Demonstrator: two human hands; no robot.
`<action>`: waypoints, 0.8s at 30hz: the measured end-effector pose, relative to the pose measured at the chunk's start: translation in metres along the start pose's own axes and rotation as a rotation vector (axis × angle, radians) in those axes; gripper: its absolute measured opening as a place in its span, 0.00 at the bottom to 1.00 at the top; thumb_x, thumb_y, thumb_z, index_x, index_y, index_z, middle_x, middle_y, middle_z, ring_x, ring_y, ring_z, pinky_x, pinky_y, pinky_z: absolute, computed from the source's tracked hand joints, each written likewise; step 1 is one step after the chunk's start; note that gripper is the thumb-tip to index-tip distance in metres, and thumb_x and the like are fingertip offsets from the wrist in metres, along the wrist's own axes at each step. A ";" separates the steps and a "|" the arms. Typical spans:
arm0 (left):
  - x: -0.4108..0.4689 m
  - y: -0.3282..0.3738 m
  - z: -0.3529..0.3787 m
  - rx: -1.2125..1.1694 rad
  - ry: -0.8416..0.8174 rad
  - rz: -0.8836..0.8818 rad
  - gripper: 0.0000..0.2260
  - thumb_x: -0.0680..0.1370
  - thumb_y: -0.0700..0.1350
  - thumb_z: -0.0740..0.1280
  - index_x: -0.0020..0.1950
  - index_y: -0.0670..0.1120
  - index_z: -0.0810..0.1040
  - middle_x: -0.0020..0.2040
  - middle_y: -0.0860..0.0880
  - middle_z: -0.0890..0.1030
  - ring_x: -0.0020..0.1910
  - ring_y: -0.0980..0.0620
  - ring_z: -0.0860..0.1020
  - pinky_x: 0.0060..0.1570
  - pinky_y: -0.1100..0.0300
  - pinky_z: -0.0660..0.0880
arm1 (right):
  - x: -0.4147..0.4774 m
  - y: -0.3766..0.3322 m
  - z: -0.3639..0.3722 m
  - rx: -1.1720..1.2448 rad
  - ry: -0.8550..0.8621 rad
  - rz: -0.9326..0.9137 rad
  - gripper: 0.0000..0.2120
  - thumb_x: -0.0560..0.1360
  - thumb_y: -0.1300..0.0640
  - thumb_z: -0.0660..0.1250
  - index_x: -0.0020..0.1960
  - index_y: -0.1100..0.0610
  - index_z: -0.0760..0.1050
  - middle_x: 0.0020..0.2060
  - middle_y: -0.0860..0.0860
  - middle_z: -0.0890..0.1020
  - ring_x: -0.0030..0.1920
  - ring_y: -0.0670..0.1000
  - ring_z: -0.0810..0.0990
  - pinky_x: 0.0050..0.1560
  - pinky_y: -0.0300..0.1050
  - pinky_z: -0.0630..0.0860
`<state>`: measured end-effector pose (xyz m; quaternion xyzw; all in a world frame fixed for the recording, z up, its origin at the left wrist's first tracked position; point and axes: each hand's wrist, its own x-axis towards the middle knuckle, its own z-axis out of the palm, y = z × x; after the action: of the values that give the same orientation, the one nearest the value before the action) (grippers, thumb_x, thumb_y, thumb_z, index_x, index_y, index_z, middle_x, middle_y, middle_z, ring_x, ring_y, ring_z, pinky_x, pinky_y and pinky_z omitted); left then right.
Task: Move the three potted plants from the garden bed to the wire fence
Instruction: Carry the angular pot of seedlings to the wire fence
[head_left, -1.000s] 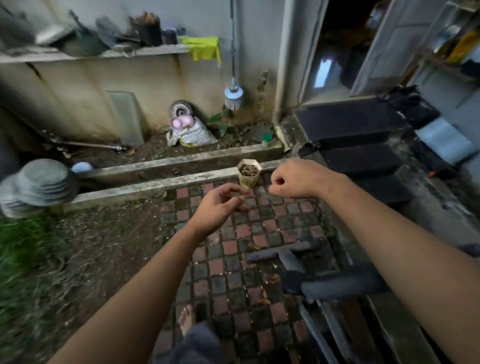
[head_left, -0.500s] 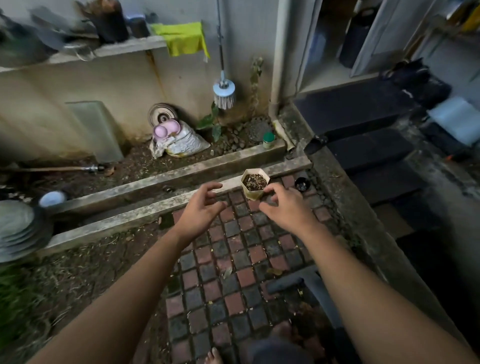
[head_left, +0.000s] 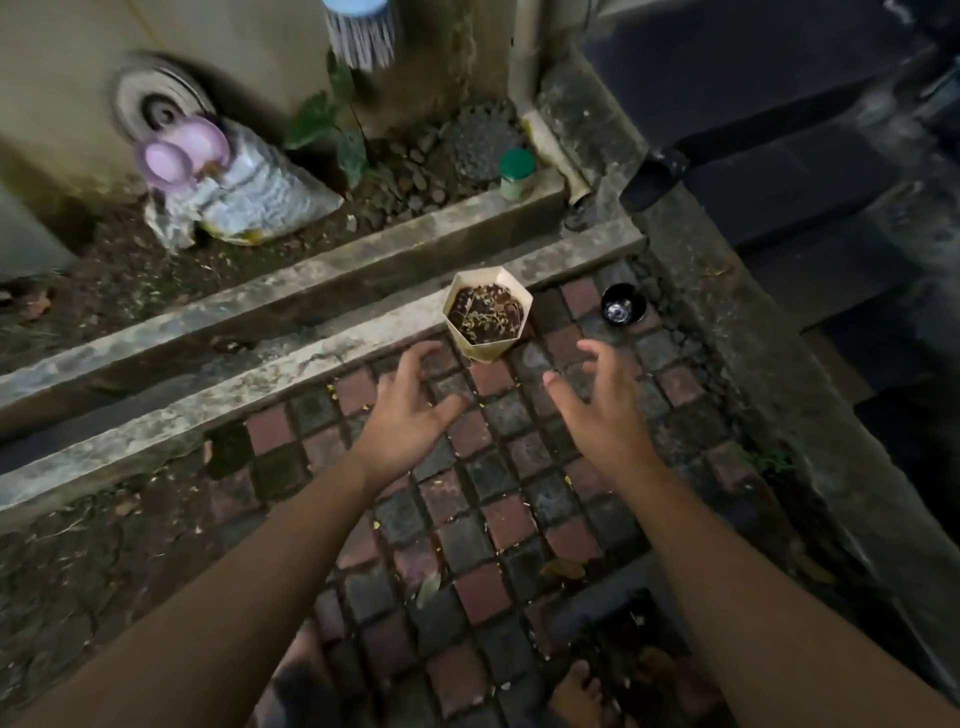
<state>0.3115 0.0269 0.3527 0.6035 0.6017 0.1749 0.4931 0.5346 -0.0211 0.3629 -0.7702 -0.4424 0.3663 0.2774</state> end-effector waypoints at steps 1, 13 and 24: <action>0.026 -0.023 0.017 0.023 -0.027 0.014 0.28 0.75 0.59 0.69 0.72 0.68 0.62 0.70 0.43 0.71 0.75 0.43 0.67 0.70 0.51 0.69 | 0.019 0.018 0.017 -0.015 0.029 0.007 0.38 0.69 0.31 0.63 0.74 0.49 0.66 0.69 0.56 0.73 0.71 0.56 0.71 0.69 0.61 0.71; 0.280 -0.222 0.122 0.367 -0.081 0.204 0.32 0.80 0.61 0.70 0.80 0.64 0.59 0.74 0.32 0.63 0.76 0.29 0.64 0.78 0.42 0.65 | 0.189 0.222 0.236 0.173 0.208 -0.016 0.30 0.78 0.46 0.71 0.75 0.52 0.65 0.69 0.58 0.72 0.71 0.59 0.70 0.72 0.62 0.69; 0.330 -0.231 0.156 0.010 0.297 0.520 0.13 0.82 0.50 0.71 0.41 0.51 0.71 0.45 0.43 0.81 0.53 0.42 0.79 0.44 0.56 0.69 | 0.265 0.254 0.310 0.507 0.340 -0.163 0.35 0.76 0.47 0.72 0.77 0.54 0.60 0.71 0.59 0.69 0.69 0.55 0.71 0.71 0.52 0.71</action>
<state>0.3799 0.2152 -0.0298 0.7075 0.4932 0.3790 0.3354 0.4951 0.1303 -0.0916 -0.6887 -0.3448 0.3074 0.5589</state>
